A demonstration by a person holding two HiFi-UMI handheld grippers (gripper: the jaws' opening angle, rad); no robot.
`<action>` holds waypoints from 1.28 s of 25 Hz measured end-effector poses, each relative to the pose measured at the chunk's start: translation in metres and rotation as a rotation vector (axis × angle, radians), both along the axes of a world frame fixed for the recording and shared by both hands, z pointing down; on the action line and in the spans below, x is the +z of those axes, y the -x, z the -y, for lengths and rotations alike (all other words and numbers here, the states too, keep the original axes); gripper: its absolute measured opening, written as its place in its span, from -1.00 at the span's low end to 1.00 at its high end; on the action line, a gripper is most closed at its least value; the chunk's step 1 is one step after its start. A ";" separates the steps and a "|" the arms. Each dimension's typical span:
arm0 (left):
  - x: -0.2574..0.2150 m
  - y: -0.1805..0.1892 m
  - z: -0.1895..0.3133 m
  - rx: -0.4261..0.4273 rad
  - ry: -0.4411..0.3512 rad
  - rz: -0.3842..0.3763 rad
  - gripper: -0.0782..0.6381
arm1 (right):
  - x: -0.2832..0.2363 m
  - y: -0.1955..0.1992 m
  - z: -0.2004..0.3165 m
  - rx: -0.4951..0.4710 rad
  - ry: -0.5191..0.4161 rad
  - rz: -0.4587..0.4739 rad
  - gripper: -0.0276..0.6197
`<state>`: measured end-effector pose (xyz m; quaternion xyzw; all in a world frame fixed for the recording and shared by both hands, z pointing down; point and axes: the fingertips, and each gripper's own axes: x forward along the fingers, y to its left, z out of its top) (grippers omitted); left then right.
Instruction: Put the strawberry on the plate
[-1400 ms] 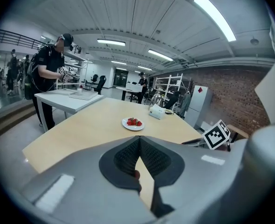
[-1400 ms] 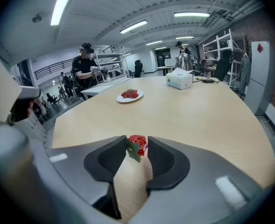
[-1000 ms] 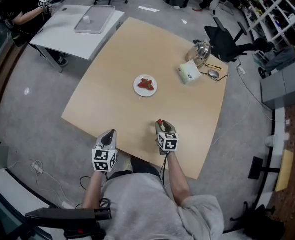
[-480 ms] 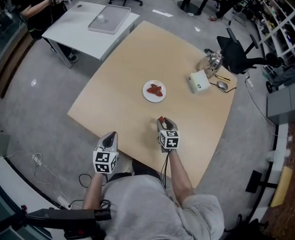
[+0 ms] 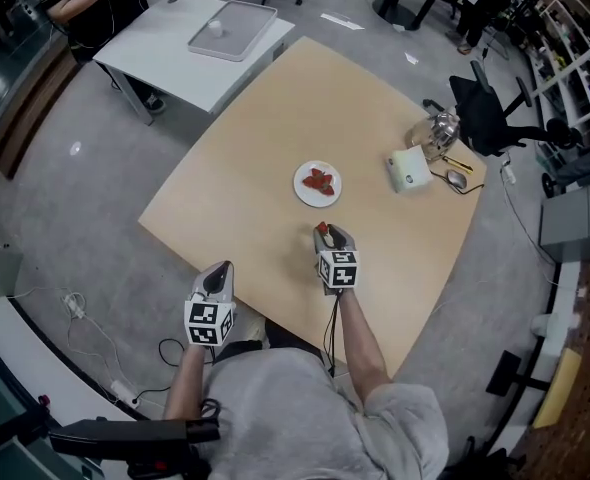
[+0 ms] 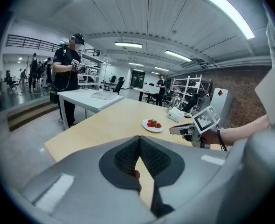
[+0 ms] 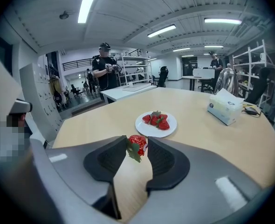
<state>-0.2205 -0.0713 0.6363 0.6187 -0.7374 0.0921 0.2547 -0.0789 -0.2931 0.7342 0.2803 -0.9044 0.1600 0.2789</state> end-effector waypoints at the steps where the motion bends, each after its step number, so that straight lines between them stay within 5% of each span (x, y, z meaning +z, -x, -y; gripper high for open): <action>1: 0.000 0.002 0.000 -0.004 0.003 -0.001 -0.73 | 0.001 0.003 0.002 -0.005 0.001 -0.001 -0.46; 32: 0.027 0.031 0.031 -0.055 0.100 -0.038 -0.73 | 0.050 0.057 0.069 -0.025 0.065 -0.028 -0.45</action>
